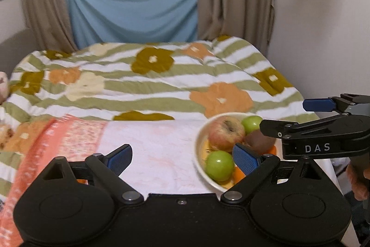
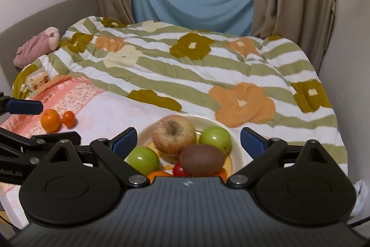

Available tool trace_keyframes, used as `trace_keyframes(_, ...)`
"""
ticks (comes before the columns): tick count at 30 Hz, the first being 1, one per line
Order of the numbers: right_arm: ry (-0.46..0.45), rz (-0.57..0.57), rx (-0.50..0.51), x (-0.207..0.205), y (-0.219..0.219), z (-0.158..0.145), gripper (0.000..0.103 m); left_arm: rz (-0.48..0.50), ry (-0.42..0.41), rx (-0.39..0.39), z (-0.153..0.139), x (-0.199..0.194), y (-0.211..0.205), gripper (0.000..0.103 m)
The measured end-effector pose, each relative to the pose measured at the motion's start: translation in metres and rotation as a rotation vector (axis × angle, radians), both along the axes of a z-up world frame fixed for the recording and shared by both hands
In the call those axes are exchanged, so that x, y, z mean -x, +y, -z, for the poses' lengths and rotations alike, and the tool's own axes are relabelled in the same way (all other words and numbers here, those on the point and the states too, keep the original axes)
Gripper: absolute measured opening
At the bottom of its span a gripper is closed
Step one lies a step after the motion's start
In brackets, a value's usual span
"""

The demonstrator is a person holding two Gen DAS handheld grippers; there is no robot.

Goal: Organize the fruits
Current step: 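Move both tools back toward the last orange and tangerine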

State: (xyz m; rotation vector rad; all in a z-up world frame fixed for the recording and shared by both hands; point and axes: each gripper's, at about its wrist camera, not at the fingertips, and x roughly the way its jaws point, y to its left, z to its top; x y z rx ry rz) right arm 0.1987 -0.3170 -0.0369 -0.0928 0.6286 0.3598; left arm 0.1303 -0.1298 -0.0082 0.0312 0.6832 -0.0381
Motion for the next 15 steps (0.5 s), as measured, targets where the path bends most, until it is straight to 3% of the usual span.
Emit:
trace_keyframes(8,-0.011,-0.007,-0.072,0.016,0.035,-0.02,0.103,-0.075,-0.04,-0.005,-0.012,0.026,0.048,0.103)
trace_keyframes(15,0.018,0.031,-0.123,0.024,0.083,-0.026,0.103,-0.068,-0.027,-0.032,-0.011,0.032,0.098,0.103)
